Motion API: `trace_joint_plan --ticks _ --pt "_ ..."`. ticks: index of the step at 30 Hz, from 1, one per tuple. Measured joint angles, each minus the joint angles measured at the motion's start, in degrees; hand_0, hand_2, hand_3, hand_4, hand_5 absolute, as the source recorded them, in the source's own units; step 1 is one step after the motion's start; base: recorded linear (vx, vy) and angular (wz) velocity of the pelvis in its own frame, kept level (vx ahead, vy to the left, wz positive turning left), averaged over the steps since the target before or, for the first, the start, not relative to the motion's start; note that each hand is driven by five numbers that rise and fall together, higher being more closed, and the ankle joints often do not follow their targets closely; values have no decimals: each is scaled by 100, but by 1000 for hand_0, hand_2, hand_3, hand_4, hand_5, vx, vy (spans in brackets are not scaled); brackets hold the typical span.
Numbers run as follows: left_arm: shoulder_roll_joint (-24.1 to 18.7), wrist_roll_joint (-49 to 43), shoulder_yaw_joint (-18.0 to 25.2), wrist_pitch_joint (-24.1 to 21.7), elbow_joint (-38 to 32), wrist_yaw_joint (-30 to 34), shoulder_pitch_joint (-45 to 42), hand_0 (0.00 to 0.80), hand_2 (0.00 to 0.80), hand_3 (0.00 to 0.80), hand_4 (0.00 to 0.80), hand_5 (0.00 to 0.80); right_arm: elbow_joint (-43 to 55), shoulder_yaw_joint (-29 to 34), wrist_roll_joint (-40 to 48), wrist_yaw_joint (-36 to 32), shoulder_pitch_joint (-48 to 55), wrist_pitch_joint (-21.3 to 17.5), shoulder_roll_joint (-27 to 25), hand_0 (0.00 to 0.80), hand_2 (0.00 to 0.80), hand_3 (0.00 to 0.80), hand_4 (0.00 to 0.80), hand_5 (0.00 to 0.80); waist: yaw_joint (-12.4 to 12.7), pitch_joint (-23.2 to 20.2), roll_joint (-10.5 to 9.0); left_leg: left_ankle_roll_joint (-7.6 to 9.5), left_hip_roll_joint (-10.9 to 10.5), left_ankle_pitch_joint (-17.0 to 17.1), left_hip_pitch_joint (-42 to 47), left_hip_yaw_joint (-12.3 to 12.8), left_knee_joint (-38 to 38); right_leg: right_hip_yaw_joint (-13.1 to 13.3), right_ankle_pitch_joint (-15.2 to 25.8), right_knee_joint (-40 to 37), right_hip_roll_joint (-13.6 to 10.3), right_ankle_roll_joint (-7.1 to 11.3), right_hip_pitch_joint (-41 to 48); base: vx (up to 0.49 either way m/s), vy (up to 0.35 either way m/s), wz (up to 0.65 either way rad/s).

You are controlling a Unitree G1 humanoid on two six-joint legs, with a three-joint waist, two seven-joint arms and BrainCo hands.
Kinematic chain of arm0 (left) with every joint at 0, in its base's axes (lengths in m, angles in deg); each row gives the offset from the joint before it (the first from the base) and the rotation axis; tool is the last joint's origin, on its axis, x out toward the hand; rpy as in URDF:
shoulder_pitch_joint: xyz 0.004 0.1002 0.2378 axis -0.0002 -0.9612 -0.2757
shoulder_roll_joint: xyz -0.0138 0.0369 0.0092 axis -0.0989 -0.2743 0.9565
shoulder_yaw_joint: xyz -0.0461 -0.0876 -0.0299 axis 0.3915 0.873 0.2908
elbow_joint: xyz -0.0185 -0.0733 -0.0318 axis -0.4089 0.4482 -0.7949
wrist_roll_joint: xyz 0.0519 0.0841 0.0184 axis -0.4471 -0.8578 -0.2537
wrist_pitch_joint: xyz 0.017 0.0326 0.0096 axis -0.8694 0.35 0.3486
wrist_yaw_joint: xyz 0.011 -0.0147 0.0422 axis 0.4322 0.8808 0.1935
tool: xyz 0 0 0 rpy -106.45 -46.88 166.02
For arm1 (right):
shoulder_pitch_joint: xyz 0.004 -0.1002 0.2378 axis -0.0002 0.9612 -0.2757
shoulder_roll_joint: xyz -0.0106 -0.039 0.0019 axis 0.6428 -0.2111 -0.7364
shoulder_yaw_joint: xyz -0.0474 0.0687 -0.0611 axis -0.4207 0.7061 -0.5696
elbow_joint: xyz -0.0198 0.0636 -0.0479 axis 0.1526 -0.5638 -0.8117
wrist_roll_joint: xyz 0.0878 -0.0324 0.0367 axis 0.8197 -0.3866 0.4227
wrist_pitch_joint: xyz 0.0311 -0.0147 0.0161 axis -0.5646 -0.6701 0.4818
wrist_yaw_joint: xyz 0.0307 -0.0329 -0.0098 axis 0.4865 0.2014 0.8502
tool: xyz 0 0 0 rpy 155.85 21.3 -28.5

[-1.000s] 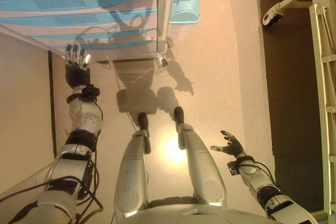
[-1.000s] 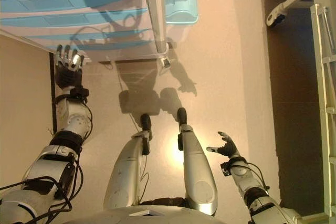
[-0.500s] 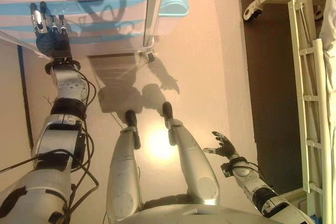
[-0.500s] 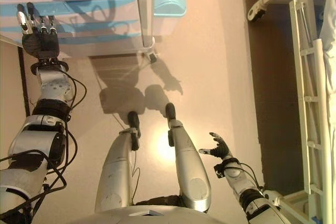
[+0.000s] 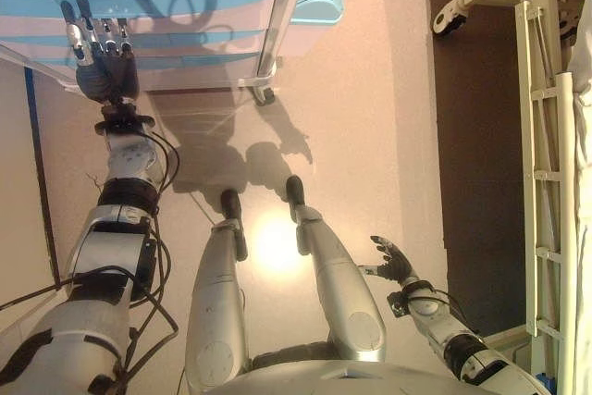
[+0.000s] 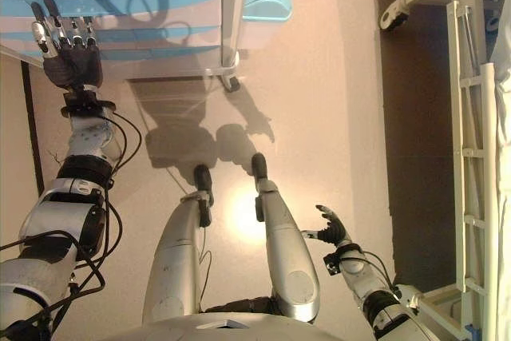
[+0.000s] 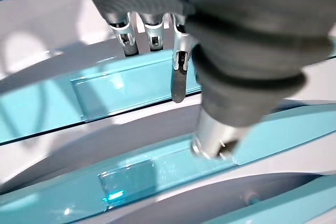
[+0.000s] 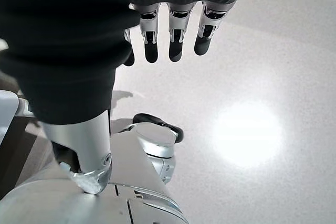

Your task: Open the drawer and pick up the medicine

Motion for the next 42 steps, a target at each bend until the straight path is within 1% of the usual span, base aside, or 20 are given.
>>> trace_joint_plan --ticks 3,6,9,10,12,15,18,19,21,23,24,25,26,29,31,34,36,40,41,42 --pt "1 8 -93 127 0 126 -221 800 800 800 800 800 -7 0 -2 -6 0 23 -3 0 0 0 0 0 5 0 0 17 -34 3 175 8 -103 -2 0 -9 -33 -1 132 -3 0 1" --pt "8 98 -156 290 -1 487 -621 800 800 800 800 800 -31 6 -7 -5 0 57 -13 0 0 0 0 0 59 0 0 44 -77 24 389 51 -254 -23 -2 -96 -85 0 309 0 0 0" --pt "107 367 -144 554 -48 922 -1185 800 800 800 800 800 -34 48 -19 1 8 111 -10 0 0 0 0 0 118 0 0 54 -126 55 676 69 -483 -87 -5 -304 -147 4 608 -2 -4 -1" --pt "177 466 -128 664 -78 1051 -1368 800 800 800 800 800 -36 58 -23 13 17 113 -4 0 0 0 0 0 145 1 1 47 -173 96 793 50 -598 -121 -9 -349 -186 8 686 8 -31 5" --pt "413 615 -80 777 -277 1213 -1766 800 800 800 800 800 -66 63 -29 54 27 115 27 0 0 0 0 0 188 1 2 37 -211 179 981 36 -809 -218 -10 -474 -231 9 854 -2 -34 10" --pt "1057 621 275 975 -461 1596 -2484 800 800 800 800 800 -130 266 -146 126 55 115 154 0 0 0 0 0 300 10 17 -23 -265 316 1389 -90 -1164 -347 -16 -655 -287 12 1205 20 -37 15" --pt "1642 620 395 1093 -464 2007 -3196 800 800 800 800 800 -104 349 -345 120 87 110 235 0 0 0 0 0 494 26 45 -95 -267 407 1841 -207 -1499 -483 -54 -845 -291 -47 1629 50 -46 18" --pt "1761 615 417 1231 -440 2124 -3475 800 800 800 800 800 -99 415 -432 112 99 111 285 0 0 0 0 0 566 28 56 -125 -266 442 1995 -293 -1627 -567 -77 -903 -289 -79 1784 89 -46 26" --pt "1830 591 421 1507 -325 2299 -3909 800 800 800 800 800 -88 519 -549 87 138 113 364 0 0 0 0 0 658 23 78 -179 -261 479 2277 -408 -1813 -694 -170 -914 -289 -136 2029 87 -48 32" --pt "1922 465 439 1780 -96 2386 -4226 800 800 800 800 800 -59 711 -714 -13 207 117 376 0 0 0 0 0 768 -1 201 -224 -251 511 2527 -528 -1959 -819 -269 -912 -288 -174 2264 90 -61 36" --pt "1917 433 468 1850 76 2386 -4293 800 800 800 800 800 -58 803 -767 -27 235 119 374 0 0 0 0 0 801 -27 282 -242 -250 534 2612 -601 -2020 -885 -308 -910 -291 -187 2354 86 -82 26" --pt "1929 407 481 1946 266 2387 -4413 800 800 800 800 800 -58 897 -823 -84 270 123 372 0 0 0 0 0 871 -67 371 -266 -239 544 2732 -616 -2106 -910 -333 -921 -285 -203 2439 62 -78 21" --pt "1982 365 481 2033 451 2385 -4512 800 800 800 800 800 -68 968 -889 -133 316 127 356 0 0 0 0 0 876 -154 480 -275 -231 561 2817 -659 -2173 -960 -340 -975 -275 -208 2548 45 -72 17" --pt "2219 287 516 2154 1067 2231 -4810 800 800 800 800 800 -248 1100 -1044 -252 502 134 277 0 0 0 0 0 862 -624 794 -307 -208 643 2984 -762 -2394 -1079 -360 -1159 -246 -221 2742 2 -67 18" --pt "2330 89 668 2229 1256 1963 -5021 800 800 800 800 800 -415 1161 -1088 -273 621 135 230 0 0 0 0 0 869 -896 969 -342 -183 669 3066 -889 -2455 -1200 -373 -1297 -215 -242 2920 -26 -51 29" --pt "2469 -337 986 2302 1425 1593 -5207 800 800 800 800 800 -719 1305 -1176 -291 653 150 129 0 0 0 0 0 990 -1226 1145 -427 -138 725 3122 -1075 -2536 -1395 -427 -1339 -171 -321 3030 -14 -16 32" --pt "2510 -546 1126 2357 1496 1352 -5302 800 800 800 800 800 -908 1442 -1208 -320 648 179 61 0 0 0 0 0 1061 -1454 1243 -472 -107 774 3105 -1097 -2591 -1505 -474 -1326 -154 -363 3028 -18 12 27" --pt "2508 -809 1259 2362 1611 1047 -5489 800 800 800 800 800 -1131 1526 -1260 -361 669 219 -77 0 0 0 0 0 1192 -1754 1381 -532 -68 801 3096 -1206 -2596 -1641 -613 -1174 -124 -427 3011 -1 14 17" --pt "2506 -928 1258 2378 1606 1027 -5520 800 800 800 800 800 -1157 1526 -1263 -370 686 222 -99 0 0 0 0 0 1213 -1791 1402 -573 -66 752 3090 -1220 -2616 -1668 -667 -1088 -130 -445 2987 0 25 18" --pt "2506 -983 1257 2394 1603 992 -5507 800 800 800 800 800 -1171 1524 -1263 -379 703 220 -100 0 0 0 0 0 1235 -1838 1405 -567 -67 740 3084 -1212 -2616 -1674 -716 -983 -137 -457 2946 2 33 9"
